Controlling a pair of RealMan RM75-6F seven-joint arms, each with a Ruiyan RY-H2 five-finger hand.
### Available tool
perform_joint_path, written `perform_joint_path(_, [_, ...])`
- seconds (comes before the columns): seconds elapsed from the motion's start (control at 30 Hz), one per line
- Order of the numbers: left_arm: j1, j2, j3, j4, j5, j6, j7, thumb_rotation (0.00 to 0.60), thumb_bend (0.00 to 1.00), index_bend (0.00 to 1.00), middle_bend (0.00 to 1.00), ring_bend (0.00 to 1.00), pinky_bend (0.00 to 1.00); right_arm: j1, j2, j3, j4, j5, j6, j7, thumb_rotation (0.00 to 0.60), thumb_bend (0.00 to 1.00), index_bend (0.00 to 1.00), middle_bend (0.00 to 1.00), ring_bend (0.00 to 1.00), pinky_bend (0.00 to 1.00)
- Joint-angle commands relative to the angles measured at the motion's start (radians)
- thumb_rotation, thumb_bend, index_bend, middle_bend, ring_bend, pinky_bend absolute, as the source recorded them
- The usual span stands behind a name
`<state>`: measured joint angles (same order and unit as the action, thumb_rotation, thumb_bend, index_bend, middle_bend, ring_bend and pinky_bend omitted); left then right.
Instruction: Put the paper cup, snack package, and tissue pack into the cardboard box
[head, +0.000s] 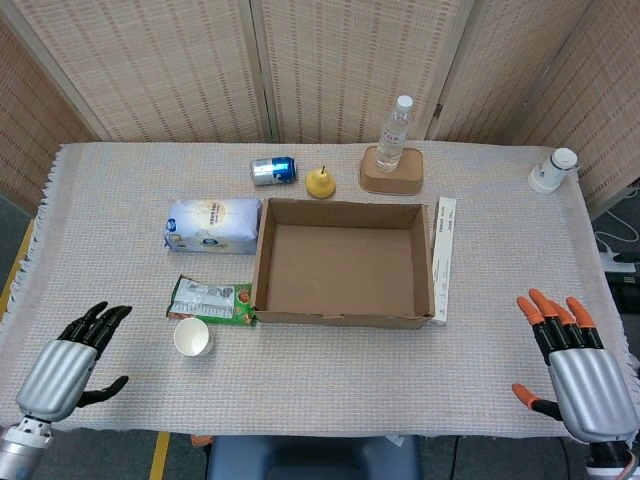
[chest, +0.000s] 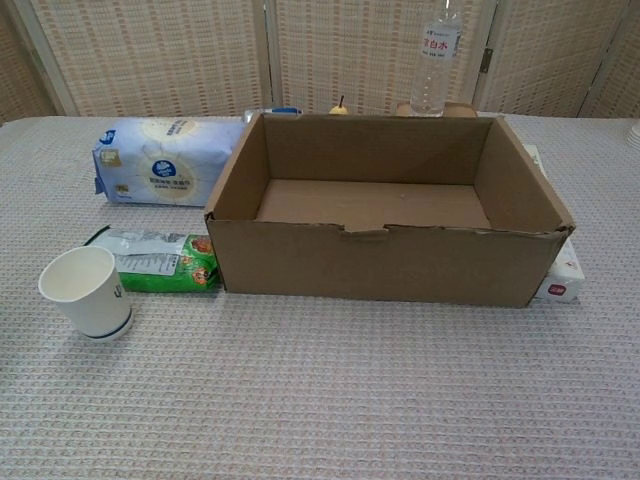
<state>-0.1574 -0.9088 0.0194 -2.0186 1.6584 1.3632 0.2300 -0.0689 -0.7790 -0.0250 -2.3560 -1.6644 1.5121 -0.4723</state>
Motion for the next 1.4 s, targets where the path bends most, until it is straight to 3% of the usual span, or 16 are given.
perform_joint_path(0.03, [-0.033, -0.034, 0.009, -0.01, 0.027, -0.058, 0.055, 0.6, 0.21, 0.01, 0.1, 0.04, 0.2, -0.001, 0.002, -0.003, 0.0, -0.009, 0.0, 0.003, 0.6, 0.0, 0.0, 0.0, 0.0, 0.0])
perform_joint_path(0.37, [-0.154, -0.164, -0.041, 0.018, -0.091, -0.246, 0.173, 0.6, 0.21, 0.04, 0.1, 0.04, 0.2, -0.004, 0.011, -0.001, 0.0, -0.005, 0.009, 0.017, 0.6, 0.0, 0.0, 0.0, 0.0, 0.0])
perform_joint_path(0.63, [-0.229, -0.203, -0.075, 0.062, -0.226, -0.332, 0.277, 0.6, 0.22, 0.05, 0.1, 0.04, 0.2, -0.003, 0.02, 0.006, 0.0, 0.007, 0.018, 0.029, 0.6, 0.0, 0.0, 0.0, 0.0, 0.0])
perform_joint_path(0.87, [-0.267, -0.241, -0.073, 0.104, -0.308, -0.371, 0.314, 0.6, 0.22, 0.05, 0.1, 0.04, 0.2, 0.001, 0.017, 0.009, 0.0, 0.018, 0.014, 0.023, 0.6, 0.0, 0.0, 0.0, 0.0, 0.0])
perform_joint_path(1.4, [-0.305, -0.284, -0.052, 0.18, -0.364, -0.381, 0.333, 0.6, 0.22, 0.1, 0.1, 0.04, 0.2, 0.009, 0.013, 0.017, 0.0, 0.045, 0.009, 0.013, 0.6, 0.0, 0.0, 0.0, 0.0, 0.0])
